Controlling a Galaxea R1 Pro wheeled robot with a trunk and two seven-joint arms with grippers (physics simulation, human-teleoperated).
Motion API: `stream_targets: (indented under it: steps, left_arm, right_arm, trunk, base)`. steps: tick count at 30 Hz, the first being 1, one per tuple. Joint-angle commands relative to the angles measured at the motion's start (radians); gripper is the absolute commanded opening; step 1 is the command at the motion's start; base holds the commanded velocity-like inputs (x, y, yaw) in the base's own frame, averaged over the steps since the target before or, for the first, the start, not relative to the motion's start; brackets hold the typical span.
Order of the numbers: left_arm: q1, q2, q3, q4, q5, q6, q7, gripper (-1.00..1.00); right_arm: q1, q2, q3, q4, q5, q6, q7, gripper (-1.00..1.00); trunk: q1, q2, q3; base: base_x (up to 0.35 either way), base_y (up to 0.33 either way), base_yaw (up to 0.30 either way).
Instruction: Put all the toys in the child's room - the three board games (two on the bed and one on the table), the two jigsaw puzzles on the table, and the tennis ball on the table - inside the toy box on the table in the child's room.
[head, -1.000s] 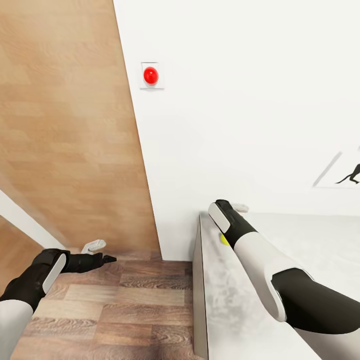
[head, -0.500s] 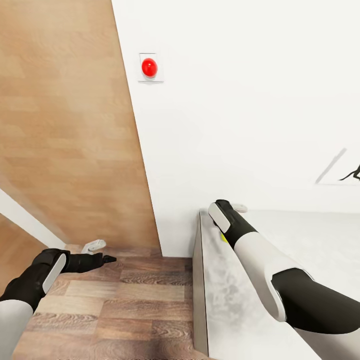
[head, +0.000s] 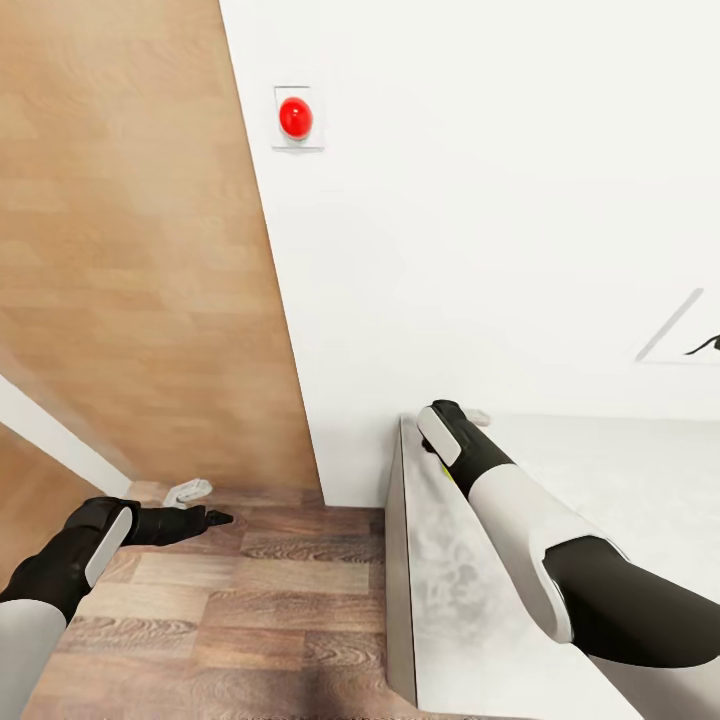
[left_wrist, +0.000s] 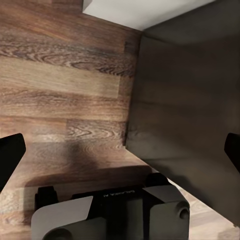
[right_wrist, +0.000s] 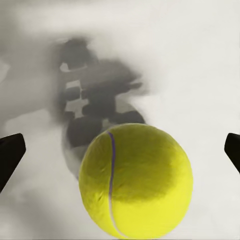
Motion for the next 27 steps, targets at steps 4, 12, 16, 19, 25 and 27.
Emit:
stream_targets:
  steps: [4, 12, 16, 19, 25, 27]
  left_arm:
    - [-0.001, 0.001, -0.001, -0.001, 0.001, 0.005, -0.001, 1.0]
    - [-0.001, 0.001, -0.001, -0.001, 0.002, 0.005, -0.001, 1.0]
    - [-0.001, 0.001, -0.001, -0.001, 0.002, 0.005, -0.001, 1.0]
    - [-0.001, 0.002, -0.001, -0.001, 0.001, 0.005, -0.001, 1.0]
    - [-0.001, 0.002, -0.001, -0.001, 0.002, 0.005, -0.001, 1.0]
    - [-0.001, 0.002, -0.001, -0.001, 0.002, 0.005, -0.001, 1.0]
  right_arm:
    - [0.003, -0.006, 0.007, 0.004, -0.009, 0.005, 0.002, 1.0]
    - [0.008, -0.012, 0.006, 0.033, -0.009, 0.005, 0.006, 1.0]
    - [0.009, -0.014, 0.005, 0.043, -0.009, 0.005, 0.007, 1.0]
    - [0.015, -0.016, -0.003, 0.045, -0.009, 0.006, 0.007, 1.0]
    - [0.019, -0.015, -0.008, 0.046, -0.009, 0.006, 0.008, 1.0]
    - [0.019, -0.015, -0.008, 0.046, -0.009, 0.005, 0.008, 1.0]
  trunk:
    - [0.0, -0.002, -0.008]
    - [0.0, -0.002, -0.022]
    - [0.0, -0.002, -0.028]
    - [0.0, -0.002, -0.033]
    - [0.0, -0.002, -0.043]
    - [0.0, -0.002, -0.045]
  base:
    - [0.0, 0.0, 0.0]
    - [0.0, 0.0, 0.0]
    - [0.0, 0.0, 0.0]
    - [0.0, 0.0, 0.0]
    - [0.0, 0.0, 0.0]
    - [0.0, 0.0, 0.0]
